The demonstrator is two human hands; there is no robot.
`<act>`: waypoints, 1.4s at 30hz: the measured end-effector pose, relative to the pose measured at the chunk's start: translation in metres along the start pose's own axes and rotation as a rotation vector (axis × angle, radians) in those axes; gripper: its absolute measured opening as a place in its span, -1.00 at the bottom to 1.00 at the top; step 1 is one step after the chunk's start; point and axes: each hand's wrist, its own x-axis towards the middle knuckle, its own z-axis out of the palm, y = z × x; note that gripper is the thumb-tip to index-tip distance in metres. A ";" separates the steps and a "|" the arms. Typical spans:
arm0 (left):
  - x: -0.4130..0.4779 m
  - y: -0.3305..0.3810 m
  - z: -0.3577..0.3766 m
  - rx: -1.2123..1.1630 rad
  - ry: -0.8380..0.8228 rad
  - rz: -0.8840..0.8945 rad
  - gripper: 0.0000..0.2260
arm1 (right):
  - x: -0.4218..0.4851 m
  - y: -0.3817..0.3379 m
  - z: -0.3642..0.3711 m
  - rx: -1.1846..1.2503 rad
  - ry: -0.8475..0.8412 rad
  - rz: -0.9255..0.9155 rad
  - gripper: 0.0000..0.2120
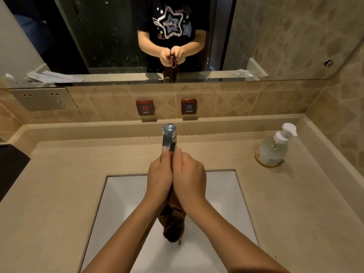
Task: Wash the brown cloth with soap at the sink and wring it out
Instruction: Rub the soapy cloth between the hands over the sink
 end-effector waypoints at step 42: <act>0.036 -0.102 -0.048 -0.483 -0.338 -0.462 -0.80 | 0.033 0.028 0.017 0.219 -0.504 0.454 -0.72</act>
